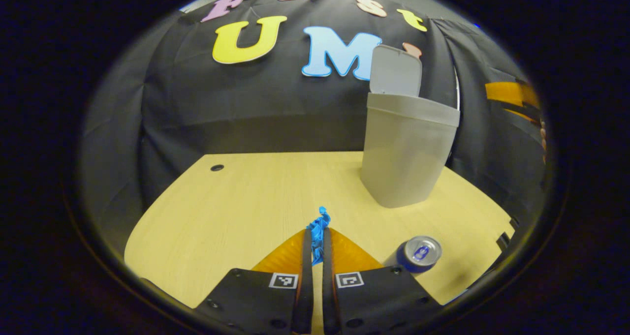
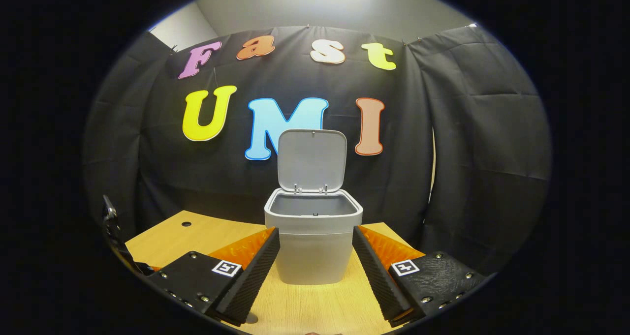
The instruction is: Press the lid of the desktop garbage bin to open it, pick up the crumpled paper on the desktop and throw it into the bin, then pick up the pop can on the desktop and drop it into the bin, and finally close the garbage bin lid.
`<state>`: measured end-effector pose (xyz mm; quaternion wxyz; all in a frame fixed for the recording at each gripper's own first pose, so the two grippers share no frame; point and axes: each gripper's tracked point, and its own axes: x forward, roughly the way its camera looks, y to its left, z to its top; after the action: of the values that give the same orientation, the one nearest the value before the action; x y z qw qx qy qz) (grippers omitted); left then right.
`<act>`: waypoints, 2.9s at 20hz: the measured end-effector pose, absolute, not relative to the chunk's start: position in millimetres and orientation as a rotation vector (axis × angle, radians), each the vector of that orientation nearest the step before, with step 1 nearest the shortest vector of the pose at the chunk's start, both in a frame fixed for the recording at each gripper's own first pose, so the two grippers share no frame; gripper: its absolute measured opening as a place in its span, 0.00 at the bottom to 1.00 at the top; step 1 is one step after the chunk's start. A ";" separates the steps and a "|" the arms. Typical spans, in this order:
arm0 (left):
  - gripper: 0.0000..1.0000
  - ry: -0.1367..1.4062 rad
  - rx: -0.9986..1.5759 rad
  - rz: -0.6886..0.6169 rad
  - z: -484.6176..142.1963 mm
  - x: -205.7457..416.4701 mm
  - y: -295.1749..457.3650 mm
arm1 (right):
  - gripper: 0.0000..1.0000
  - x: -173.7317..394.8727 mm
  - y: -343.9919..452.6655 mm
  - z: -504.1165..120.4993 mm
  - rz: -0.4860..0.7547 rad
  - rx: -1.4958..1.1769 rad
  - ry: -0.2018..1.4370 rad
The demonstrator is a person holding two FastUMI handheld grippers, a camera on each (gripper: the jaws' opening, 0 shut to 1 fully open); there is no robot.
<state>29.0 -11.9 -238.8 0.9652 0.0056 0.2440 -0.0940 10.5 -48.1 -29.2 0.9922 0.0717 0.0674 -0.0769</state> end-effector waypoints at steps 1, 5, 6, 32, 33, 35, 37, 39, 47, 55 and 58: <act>0.14 0.477 0.006 -0.194 -229.2 31.9 -16.5 | 0.95 10.5 -49.6 -29.0 -0.153 0.137 0.131; 0.14 0.402 -0.013 -0.216 -190.8 44.7 -39.5 | 0.95 8.8 -56.9 -33.4 -0.157 0.131 0.132; 0.14 0.387 -0.018 -0.221 -183.0 49.1 -44.6 | 0.95 8.7 -58.4 -34.2 -0.159 0.134 0.131; 0.16 0.188 -0.103 -0.422 -79.8 171.1 -217.4 | 0.95 8.8 -121.1 -63.6 -0.283 0.179 0.171; 0.16 0.189 -0.100 -0.418 -80.5 174.8 -219.7 | 0.95 8.4 -121.9 -63.6 -0.285 0.175 0.173; 0.15 0.199 -0.093 -0.420 -83.3 181.0 -227.0 | 0.95 7.5 -122.2 -64.9 -0.286 0.173 0.178; 0.14 0.207 -0.086 -0.424 -85.8 186.3 -234.8 | 0.95 7.9 -122.2 -66.9 -0.287 0.171 0.185; 0.16 0.197 -0.083 -0.430 -83.1 191.9 -242.5 | 0.95 7.6 -120.0 -67.4 -0.283 0.171 0.188; 0.19 0.218 -0.014 -0.473 -92.6 221.6 -273.5 | 0.95 7.8 -119.0 -65.7 -0.290 0.170 0.185; 0.30 0.234 -0.013 -0.484 -98.7 226.8 -280.9 | 0.95 1.4 -130.5 -71.7 -0.331 0.180 0.199; 0.48 0.230 -0.026 -0.487 -97.6 226.4 -280.8 | 0.95 2.8 -127.7 -72.4 -0.327 0.183 0.202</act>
<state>226.4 -280.8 -97.6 0.9638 -0.0128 0.1137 -0.2407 2.8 -127.7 -72.4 0.9774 0.0909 0.1004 -0.1621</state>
